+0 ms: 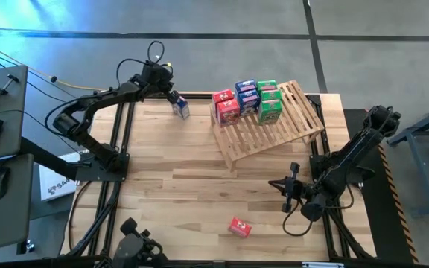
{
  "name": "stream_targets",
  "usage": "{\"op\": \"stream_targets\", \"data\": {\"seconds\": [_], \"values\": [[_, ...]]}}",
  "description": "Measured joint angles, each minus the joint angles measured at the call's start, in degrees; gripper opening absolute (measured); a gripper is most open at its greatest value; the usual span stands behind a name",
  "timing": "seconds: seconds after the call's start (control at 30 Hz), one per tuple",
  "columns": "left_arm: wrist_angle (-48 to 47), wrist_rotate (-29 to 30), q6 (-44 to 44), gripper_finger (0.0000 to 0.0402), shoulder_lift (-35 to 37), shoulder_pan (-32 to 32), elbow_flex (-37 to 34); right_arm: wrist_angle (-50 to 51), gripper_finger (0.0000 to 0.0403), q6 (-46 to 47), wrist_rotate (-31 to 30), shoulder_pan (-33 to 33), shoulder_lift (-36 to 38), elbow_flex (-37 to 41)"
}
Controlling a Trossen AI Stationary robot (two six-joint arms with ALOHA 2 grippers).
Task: Stack cereal on shelf
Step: Put the blue cereal box on the shelf aligned with the other blue cereal boxes
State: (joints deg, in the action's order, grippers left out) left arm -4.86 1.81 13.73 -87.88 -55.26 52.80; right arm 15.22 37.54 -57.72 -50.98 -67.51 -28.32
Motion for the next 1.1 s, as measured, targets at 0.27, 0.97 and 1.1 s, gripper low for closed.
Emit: {"op": "stream_targets", "data": {"seconds": [0.27,0.97,1.1], "values": [[-9.8,-10.3,-0.1,0.0,0.0,-0.7,0.0,0.0,0.0,0.0,-0.1,0.0,0.0,0.0],[-28.1,-25.7,7.4,0.0008,6.5,8.8,-0.2,-0.1,0.0,0.0,-0.1,0.0,0.0,0.0],[-28.3,-21.9,5.5,0.0028,12.9,13.0,-0.2,-0.1,0.0,0.0,-0.1,0.0,0.0,0.0]]}}
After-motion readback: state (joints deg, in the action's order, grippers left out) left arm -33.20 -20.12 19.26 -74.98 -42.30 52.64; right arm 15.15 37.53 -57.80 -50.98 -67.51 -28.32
